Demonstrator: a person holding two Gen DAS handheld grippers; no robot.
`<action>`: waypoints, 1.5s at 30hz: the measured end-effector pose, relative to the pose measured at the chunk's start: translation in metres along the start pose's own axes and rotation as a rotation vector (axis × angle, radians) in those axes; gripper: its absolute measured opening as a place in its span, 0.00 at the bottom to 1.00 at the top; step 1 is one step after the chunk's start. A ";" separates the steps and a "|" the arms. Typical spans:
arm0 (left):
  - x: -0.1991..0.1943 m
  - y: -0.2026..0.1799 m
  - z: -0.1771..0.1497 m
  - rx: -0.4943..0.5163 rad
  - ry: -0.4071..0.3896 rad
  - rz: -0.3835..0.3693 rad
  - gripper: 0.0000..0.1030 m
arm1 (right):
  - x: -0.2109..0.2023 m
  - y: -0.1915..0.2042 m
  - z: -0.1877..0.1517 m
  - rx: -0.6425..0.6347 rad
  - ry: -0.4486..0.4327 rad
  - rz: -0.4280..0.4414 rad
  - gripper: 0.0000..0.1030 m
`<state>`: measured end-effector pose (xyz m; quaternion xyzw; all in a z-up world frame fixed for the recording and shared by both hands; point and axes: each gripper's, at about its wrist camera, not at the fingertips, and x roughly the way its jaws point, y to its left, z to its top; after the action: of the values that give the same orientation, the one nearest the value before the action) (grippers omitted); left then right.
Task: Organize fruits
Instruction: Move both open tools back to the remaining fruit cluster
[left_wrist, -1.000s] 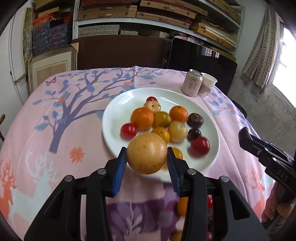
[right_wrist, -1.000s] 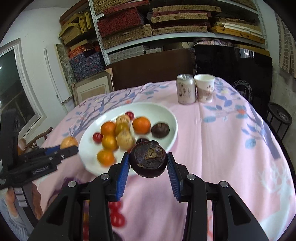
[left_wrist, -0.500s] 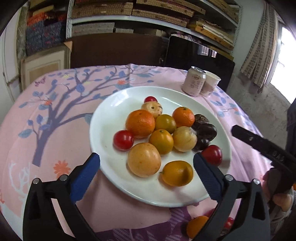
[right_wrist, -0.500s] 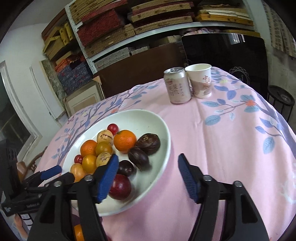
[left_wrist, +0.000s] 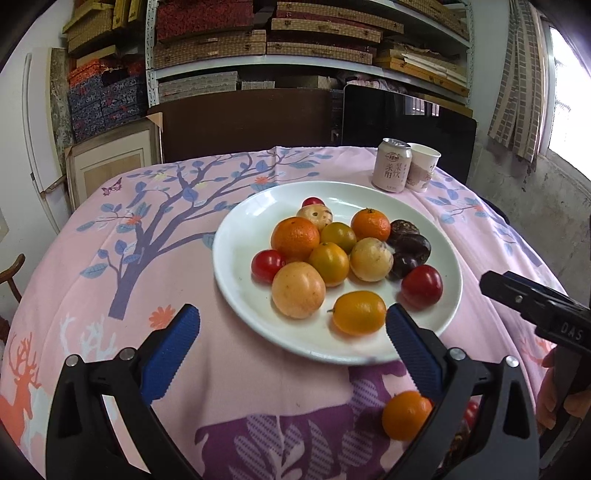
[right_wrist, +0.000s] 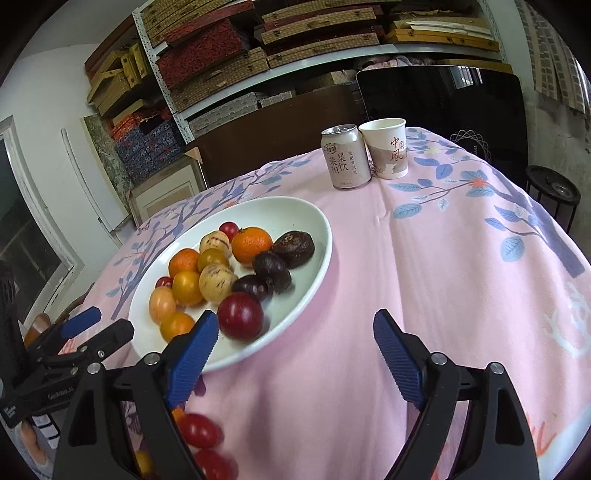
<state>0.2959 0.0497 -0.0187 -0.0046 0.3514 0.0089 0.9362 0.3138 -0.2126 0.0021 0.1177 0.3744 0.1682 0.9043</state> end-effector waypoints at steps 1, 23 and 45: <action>-0.004 -0.001 -0.002 0.003 -0.004 0.008 0.96 | -0.004 -0.001 -0.003 0.002 0.000 0.002 0.84; -0.098 -0.011 -0.091 -0.012 0.041 0.020 0.96 | -0.074 0.012 -0.070 -0.048 -0.011 0.000 0.86; -0.073 0.004 -0.114 -0.067 0.211 0.056 0.96 | -0.081 0.011 -0.078 -0.031 0.023 0.053 0.95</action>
<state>0.1656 0.0506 -0.0568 -0.0269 0.4477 0.0463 0.8926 0.2015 -0.2277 0.0033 0.1118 0.3789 0.1993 0.8968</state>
